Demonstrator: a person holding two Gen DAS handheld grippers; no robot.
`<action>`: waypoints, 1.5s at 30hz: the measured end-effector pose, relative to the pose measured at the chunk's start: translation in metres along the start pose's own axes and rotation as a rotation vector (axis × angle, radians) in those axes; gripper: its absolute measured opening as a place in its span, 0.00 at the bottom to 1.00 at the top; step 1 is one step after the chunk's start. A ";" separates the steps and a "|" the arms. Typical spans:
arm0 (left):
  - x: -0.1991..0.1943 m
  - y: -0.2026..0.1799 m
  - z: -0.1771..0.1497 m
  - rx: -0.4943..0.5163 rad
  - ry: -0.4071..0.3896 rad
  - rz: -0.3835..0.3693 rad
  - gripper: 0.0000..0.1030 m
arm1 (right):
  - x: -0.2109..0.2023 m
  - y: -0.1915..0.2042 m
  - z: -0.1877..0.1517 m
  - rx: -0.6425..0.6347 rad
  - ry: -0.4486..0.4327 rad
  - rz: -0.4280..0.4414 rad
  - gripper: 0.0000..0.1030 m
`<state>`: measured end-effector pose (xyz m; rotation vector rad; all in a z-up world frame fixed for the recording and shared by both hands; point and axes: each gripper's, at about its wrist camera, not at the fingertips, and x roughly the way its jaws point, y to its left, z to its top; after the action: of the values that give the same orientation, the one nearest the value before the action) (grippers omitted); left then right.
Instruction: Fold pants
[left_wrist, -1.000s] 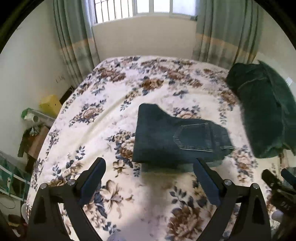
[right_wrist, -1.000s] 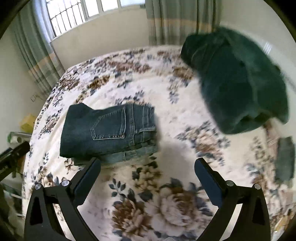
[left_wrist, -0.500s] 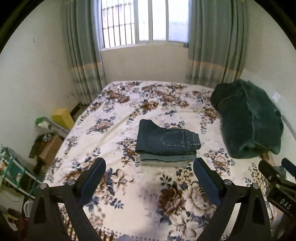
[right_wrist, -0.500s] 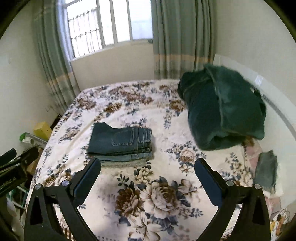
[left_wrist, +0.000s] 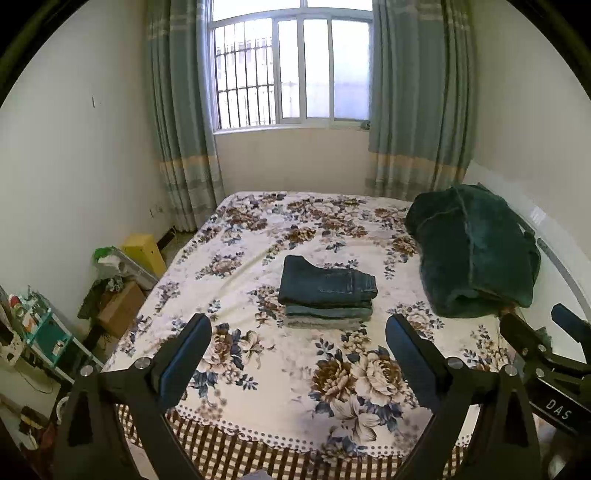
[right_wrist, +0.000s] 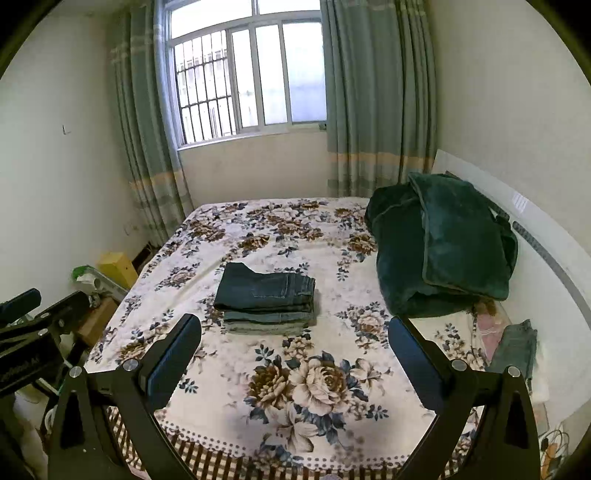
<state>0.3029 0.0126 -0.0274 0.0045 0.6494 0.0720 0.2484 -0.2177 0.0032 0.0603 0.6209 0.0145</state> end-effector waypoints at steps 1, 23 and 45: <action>-0.006 -0.001 -0.002 0.004 -0.005 0.001 0.94 | -0.011 0.001 0.000 0.002 -0.004 -0.002 1.00; -0.041 0.016 -0.008 0.000 -0.036 0.017 1.00 | -0.062 0.027 0.015 -0.025 -0.059 -0.036 1.00; -0.045 0.026 -0.003 -0.013 -0.041 0.026 1.00 | -0.059 0.035 0.021 -0.035 -0.056 -0.005 1.00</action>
<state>0.2636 0.0352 -0.0020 0.0014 0.6079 0.1009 0.2127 -0.1853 0.0571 0.0249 0.5647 0.0189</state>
